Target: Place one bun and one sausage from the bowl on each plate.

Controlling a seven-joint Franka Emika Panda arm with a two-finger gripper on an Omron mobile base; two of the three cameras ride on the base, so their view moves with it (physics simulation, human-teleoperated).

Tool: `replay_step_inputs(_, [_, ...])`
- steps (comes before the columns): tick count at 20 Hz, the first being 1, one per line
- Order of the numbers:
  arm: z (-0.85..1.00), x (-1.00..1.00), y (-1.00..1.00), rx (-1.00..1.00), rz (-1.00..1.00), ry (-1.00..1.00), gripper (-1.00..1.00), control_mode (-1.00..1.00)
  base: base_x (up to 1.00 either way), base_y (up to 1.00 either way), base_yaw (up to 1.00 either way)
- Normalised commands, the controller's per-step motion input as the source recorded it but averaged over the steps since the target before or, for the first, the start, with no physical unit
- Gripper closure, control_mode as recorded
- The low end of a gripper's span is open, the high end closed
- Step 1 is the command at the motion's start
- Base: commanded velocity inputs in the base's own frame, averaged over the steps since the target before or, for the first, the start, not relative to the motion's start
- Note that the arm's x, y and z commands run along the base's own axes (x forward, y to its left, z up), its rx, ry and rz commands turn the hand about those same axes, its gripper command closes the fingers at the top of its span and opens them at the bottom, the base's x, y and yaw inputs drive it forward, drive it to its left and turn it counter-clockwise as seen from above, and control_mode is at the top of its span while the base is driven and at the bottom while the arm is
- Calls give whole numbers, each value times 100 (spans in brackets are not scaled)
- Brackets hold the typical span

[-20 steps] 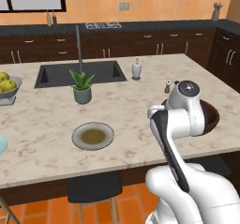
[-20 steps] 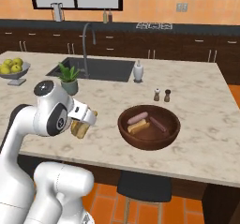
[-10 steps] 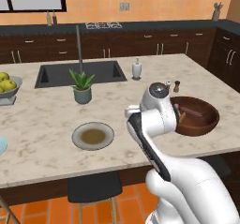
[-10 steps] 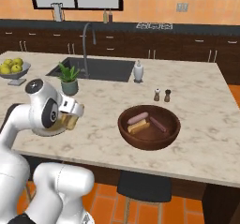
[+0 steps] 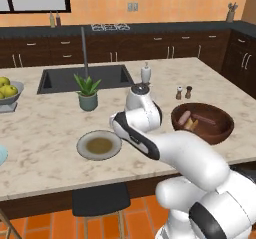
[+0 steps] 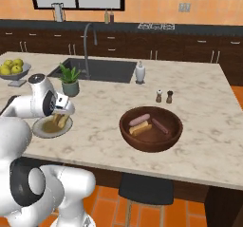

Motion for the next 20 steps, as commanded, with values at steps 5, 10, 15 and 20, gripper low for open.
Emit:
replay_step_inputs(5, [-42, 37, 45, 0, 0, 18, 100, -100, 0, 0, 0])
replay_step_inputs(10, [-45, 6, 38, 0, 2, 8, 100, -100, 0, 0, 0])
replay_step_inputs(15, [-45, 26, 44, -1, 0, 1, 100, -100, 0, 0, 0])
replay_step_inputs(20, [-35, 37, 15, 0, 0, 0, 100, -100, 0, 0, 0])
